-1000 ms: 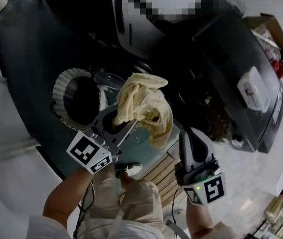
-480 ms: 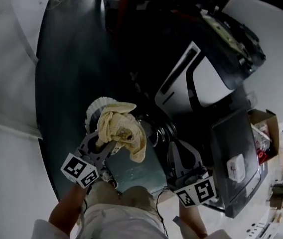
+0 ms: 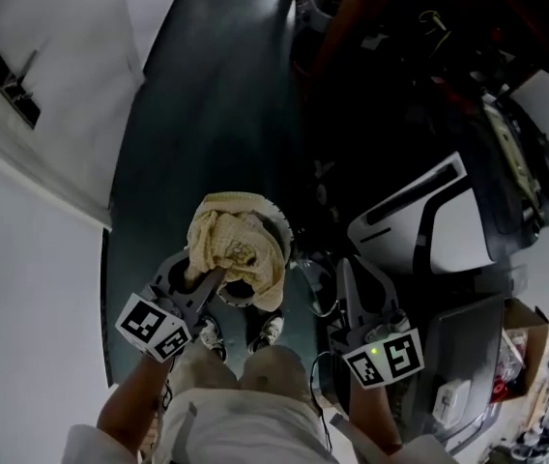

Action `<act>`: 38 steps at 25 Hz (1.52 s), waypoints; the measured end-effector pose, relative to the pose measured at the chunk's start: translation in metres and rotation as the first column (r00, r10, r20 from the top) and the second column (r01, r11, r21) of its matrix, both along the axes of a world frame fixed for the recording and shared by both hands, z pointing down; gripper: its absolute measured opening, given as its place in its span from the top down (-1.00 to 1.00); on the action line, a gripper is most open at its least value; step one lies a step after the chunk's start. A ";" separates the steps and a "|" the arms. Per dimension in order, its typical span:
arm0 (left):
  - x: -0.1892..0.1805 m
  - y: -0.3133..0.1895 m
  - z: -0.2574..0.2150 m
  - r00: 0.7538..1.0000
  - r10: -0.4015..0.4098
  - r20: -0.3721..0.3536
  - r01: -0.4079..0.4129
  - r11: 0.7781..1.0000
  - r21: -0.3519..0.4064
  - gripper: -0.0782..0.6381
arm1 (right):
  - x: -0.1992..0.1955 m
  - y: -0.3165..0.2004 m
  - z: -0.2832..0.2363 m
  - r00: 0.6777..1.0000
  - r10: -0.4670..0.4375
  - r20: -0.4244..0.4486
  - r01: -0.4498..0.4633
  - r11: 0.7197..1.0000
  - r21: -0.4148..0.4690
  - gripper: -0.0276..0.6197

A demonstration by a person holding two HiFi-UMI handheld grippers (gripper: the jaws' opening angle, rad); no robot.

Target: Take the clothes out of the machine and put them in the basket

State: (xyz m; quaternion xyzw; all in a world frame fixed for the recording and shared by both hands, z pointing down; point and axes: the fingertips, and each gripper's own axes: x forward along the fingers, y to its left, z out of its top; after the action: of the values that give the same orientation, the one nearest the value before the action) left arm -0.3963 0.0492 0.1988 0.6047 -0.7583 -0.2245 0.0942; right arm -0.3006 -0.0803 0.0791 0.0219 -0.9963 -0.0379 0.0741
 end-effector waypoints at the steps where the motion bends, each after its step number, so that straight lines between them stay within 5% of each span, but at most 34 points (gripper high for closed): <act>1: -0.002 -0.003 0.004 1.000 -0.019 -0.005 0.019 1.000 -0.014 0.47 | -0.007 -0.004 0.007 1.000 -0.024 -0.006 0.024 1.000 -0.017 0.87; 7: -0.004 -0.020 0.044 0.990 -0.117 -0.079 0.108 0.987 -0.115 0.47 | -0.038 -0.023 0.051 0.984 -0.148 -0.099 0.140 0.986 -0.086 0.87; 21: -0.012 -0.112 0.240 0.953 -0.169 -0.253 0.089 0.950 -0.299 0.47 | -0.054 -0.064 0.185 0.933 -0.222 -0.282 0.188 0.972 -0.143 0.87; 34: -0.008 -0.179 0.425 0.908 -0.186 -0.376 -0.035 0.860 -0.509 0.43 | -0.044 -0.083 0.280 0.892 -0.229 -0.391 0.160 0.966 -0.202 0.87; 38: 0.001 -0.198 0.469 0.866 -0.178 -0.468 -0.117 0.837 -0.535 0.29 | -0.042 -0.090 0.296 0.886 -0.230 -0.403 0.150 0.964 -0.219 0.87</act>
State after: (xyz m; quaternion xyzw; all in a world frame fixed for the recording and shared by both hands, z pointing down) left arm -0.3958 -0.1490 0.6682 0.4607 -0.7493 -0.1486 0.4519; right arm -0.3425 -0.1700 0.3747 -0.0917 -0.9526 0.0419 0.2869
